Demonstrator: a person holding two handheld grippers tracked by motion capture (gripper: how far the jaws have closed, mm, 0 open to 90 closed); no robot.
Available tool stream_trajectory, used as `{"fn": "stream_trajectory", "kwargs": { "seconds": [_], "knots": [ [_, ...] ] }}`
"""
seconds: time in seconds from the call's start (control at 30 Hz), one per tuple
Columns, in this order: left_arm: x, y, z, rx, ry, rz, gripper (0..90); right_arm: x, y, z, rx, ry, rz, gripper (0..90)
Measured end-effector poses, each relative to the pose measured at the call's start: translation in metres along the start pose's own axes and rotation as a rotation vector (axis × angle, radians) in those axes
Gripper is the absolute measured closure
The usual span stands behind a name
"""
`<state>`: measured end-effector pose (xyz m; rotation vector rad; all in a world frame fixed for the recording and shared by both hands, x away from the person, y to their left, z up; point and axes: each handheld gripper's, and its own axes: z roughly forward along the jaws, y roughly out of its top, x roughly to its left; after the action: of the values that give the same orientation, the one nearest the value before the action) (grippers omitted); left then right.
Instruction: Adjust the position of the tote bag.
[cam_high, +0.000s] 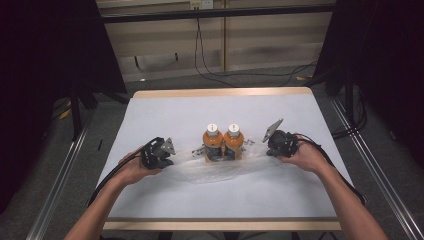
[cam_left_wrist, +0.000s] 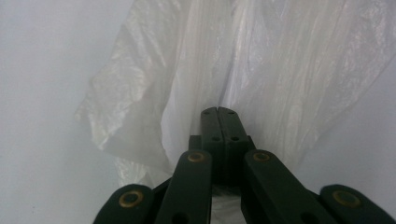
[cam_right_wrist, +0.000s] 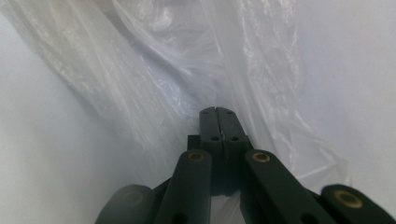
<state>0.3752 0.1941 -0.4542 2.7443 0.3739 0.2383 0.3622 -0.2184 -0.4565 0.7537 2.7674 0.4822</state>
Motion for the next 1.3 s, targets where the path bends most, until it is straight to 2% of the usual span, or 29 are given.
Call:
{"fn": "stream_trajectory", "kwargs": {
  "seconds": [0.07,0.1,0.13,0.17,0.3,0.37,0.4,0.47,0.53,0.6,0.7,0.77,0.87,0.97,1.03,1.07,1.1,1.13,1.17,1.2,1.23,1.3],
  "knots": [
    [0.002,0.000,0.000,0.001,-0.009,0.007,90.0,-0.001,-0.002,-0.001,0.004,0.009,0.000,90.0],
    [0.003,0.000,0.000,-0.001,-0.006,-0.005,90.0,-0.002,-0.002,-0.001,0.006,0.009,0.013,90.0],
    [0.003,-0.001,0.001,-0.009,-0.005,-0.013,90.0,-0.004,-0.003,-0.001,0.006,0.004,-0.002,90.0],
    [0.004,-0.001,0.001,-0.006,-0.004,-0.006,90.0,-0.005,-0.003,-0.001,0.011,0.004,0.020,90.0],
    [0.005,-0.002,0.001,-0.013,0.004,-0.013,90.0,-0.009,-0.004,-0.002,0.030,0.006,0.023,90.0],
    [0.006,-0.004,0.001,-0.023,0.010,-0.021,90.0,-0.010,-0.005,-0.002,0.044,-0.011,0.010,90.0],
    [0.007,-0.005,0.001,-0.035,0.000,-0.025,90.0,-0.010,-0.005,-0.002,0.043,-0.014,0.011,90.0],
    [0.008,-0.007,0.001,-0.048,-0.005,-0.048,90.0,-0.011,-0.007,-0.003,0.048,-0.026,0.004,90.0],
    [0.009,-0.008,0.001,-0.053,0.006,-0.057,90.0,-0.013,-0.010,-0.004,0.043,-0.032,0.024,90.0],
    [0.011,-0.009,0.001,-0.059,-0.001,-0.061,90.0,-0.015,-0.013,-0.005,0.041,-0.040,0.042,90.0],
    [0.015,-0.014,0.002,-0.104,-0.021,-0.111,90.0,-0.020,-0.021,-0.006,0.039,-0.056,0.051,90.0],
    [0.017,-0.016,0.003,-0.122,-0.021,-0.135,90.0,-0.021,-0.025,-0.006,0.019,-0.046,0.081,90.0],
    [0.017,-0.015,0.003,-0.120,-0.015,-0.128,90.0,-0.021,-0.025,-0.005,0.013,-0.056,0.084,90.0],
    [0.017,-0.015,0.003,-0.114,-0.002,-0.125,90.0,-0.022,-0.024,-0.005,0.015,-0.066,0.068,90.0],
    [0.017,-0.013,0.003,-0.104,0.018,-0.120,90.0,-0.021,-0.023,-0.004,0.018,-0.078,0.074,90.0],
    [0.017,-0.012,0.003,-0.094,0.022,-0.103,90.0,-0.021,-0.023,-0.004,0.023,-0.089,0.075,90.0],
    [0.017,-0.010,0.003,-0.082,0.034,-0.104,90.0,-0.021,-0.021,-0.003,0.035,-0.109,0.064,90.0],
    [0.017,-0.009,0.004,-0.076,0.059,-0.107,90.0,-0.020,-0.019,-0.002,0.048,-0.123,0.058,90.0],
    [0.018,-0.009,0.004,-0.078,0.060,-0.114,90.0,-0.021,-0.017,-0.002,0.057,-0.128,0.047,90.0],
    [0.019,-0.010,0.004,-0.078,0.048,-0.119,90.0,-0.020,-0.016,-0.002,0.063,-0.128,0.059,90.0],
    [0.019,-0.012,0.004,-0.098,0.038,-0.136,90.0,-0.021,-0.016,-0.002,0.059,-0.125,0.058,90.0],
    [0.017,-0.014,0.003,-0.103,0.024,-0.129,90.0,-0.021,-0.018,-0.002,0.048,-0.118,0.073,90.0]
  ]
}}
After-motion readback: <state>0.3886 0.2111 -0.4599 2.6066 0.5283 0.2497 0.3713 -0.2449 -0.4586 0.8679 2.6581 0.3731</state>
